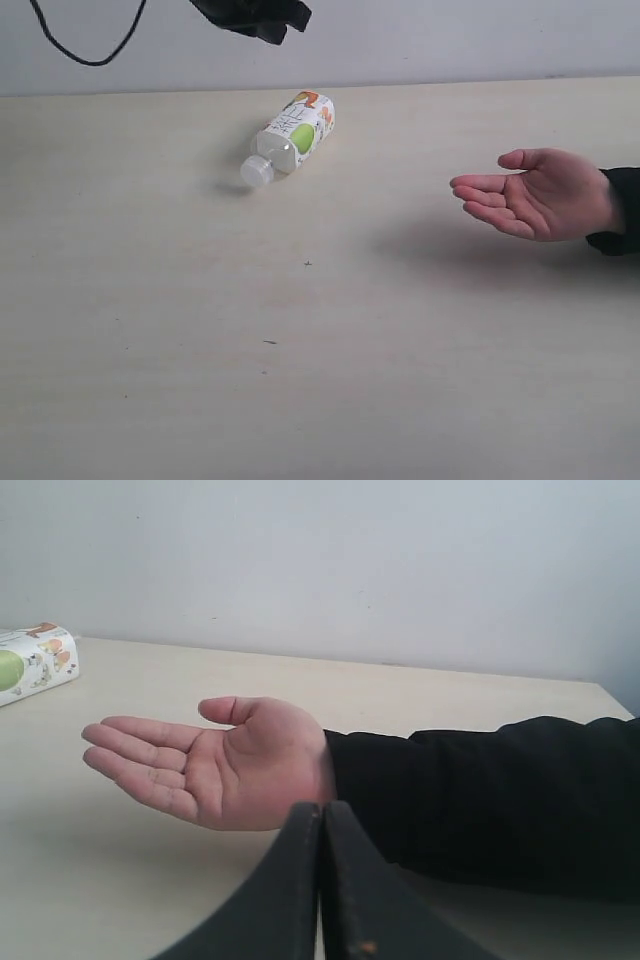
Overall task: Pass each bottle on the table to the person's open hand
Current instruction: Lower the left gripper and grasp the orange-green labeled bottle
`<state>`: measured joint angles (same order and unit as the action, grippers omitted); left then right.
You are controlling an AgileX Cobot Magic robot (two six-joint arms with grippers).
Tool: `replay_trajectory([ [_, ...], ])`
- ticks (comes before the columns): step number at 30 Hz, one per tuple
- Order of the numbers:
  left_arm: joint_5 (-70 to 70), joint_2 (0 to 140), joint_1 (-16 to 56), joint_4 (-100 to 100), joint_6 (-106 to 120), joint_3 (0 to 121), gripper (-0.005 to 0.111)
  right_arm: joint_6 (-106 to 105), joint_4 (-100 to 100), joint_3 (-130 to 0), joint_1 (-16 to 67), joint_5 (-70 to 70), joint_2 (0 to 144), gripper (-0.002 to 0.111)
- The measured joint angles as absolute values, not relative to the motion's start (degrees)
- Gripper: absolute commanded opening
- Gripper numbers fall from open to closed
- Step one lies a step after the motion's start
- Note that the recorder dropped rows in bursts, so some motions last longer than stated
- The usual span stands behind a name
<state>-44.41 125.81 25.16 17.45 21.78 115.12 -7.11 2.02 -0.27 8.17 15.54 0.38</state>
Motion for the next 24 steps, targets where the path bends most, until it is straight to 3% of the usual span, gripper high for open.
replay_trajectory([
  [8,-47.79,132.28,25.16,14.84,21.03,116.32,0.005,-7.11,2.02,-0.27,8.17,15.54,0.38,0.001],
  [13,-48.96,134.31,25.16,14.3,21.03,116.32,0.031,-7.11,2.02,-0.27,8.17,15.54,0.38,0.001],
  [18,-48.37,134.31,25.16,14.3,21.63,117.41,0.072,-7.11,2.02,-0.27,8.17,15.54,0.38,0.001],
  [24,-46.8,134.44,25.16,14.3,21.77,117.66,0.076,-7.11,2.02,-0.27,8.17,15.54,0.38,0.001],
])
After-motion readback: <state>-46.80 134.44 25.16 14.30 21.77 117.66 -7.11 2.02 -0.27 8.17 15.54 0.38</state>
